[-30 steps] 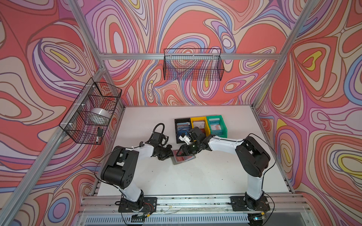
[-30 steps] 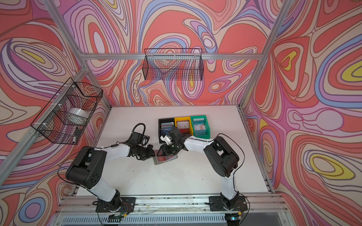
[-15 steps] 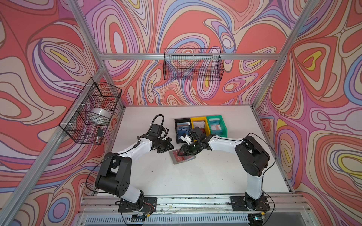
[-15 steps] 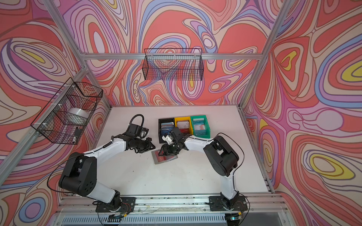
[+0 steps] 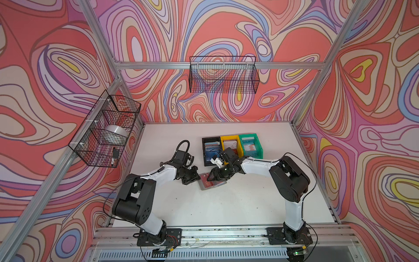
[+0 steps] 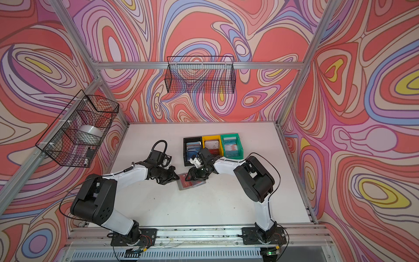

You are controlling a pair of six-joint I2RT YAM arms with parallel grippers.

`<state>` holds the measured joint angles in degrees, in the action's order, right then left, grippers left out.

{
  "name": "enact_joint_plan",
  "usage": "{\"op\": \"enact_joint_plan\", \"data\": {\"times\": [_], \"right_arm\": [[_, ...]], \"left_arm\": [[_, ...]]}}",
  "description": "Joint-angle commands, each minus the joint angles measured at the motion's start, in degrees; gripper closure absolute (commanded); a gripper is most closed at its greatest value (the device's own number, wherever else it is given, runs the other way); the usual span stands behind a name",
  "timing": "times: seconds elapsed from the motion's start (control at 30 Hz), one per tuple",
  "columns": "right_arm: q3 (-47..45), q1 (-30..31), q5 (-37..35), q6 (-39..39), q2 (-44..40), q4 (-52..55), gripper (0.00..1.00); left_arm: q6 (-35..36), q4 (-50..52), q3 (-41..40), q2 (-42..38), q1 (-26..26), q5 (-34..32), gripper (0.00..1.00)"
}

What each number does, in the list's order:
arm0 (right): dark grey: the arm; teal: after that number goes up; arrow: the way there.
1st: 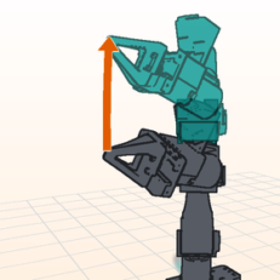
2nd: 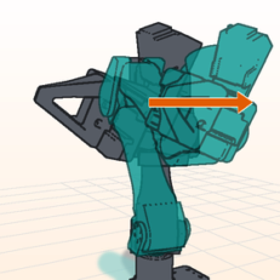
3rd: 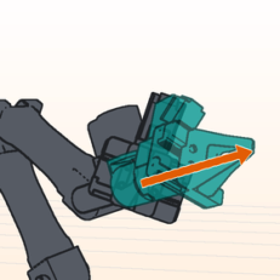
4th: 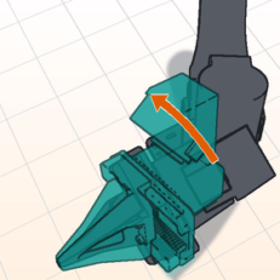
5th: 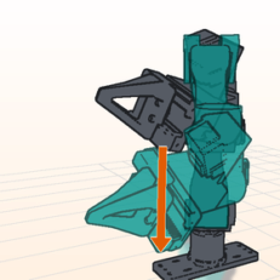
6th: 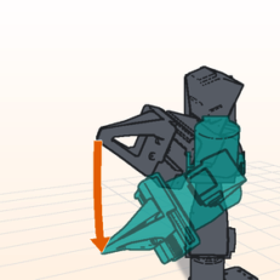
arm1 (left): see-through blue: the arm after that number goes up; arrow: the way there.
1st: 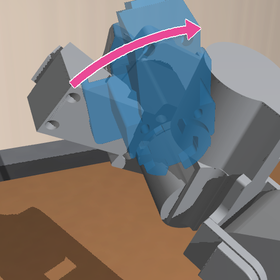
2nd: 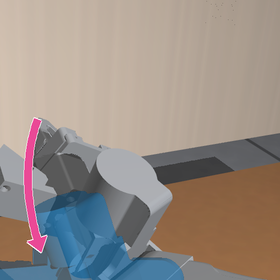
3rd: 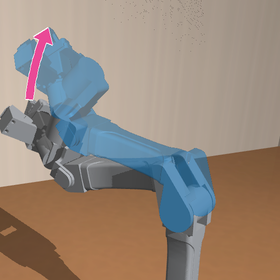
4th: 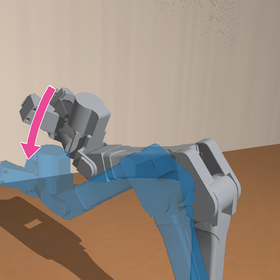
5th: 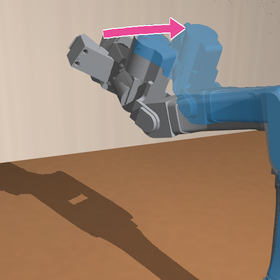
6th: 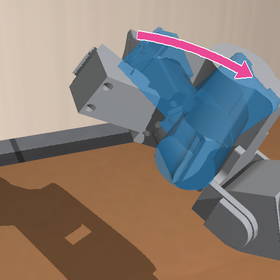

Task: Take the credit cards out of the card holder
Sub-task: Flip over the card slot in the card holder, then take out the credit card from the card slot.

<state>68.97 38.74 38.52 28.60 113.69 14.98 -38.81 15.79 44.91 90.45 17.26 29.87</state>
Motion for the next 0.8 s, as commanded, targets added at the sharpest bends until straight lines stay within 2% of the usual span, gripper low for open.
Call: {"op": "enact_joint_plan", "data": {"times": [0.0,0.6,0.77], "right_arm": [[-0.9,-0.2,-0.3,-0.2,1.5,0.6,0.46],[-0.9,-0.2,1.7,0.8,4.0,-1.1,0.47],[-0.8,-0.2,2.4,1.4,4.1,-2.0,0.51]], "left_arm": [[-1.0,-2.8,-0.6,1.5,-0.3,0.1,1.0],[-0.8,-6.7,-2.9,6.3,-0.2,-0.5,1.0],[-0.6,-7.0,-2.9,7.0,-0.3,-0.3,1.0]]}}
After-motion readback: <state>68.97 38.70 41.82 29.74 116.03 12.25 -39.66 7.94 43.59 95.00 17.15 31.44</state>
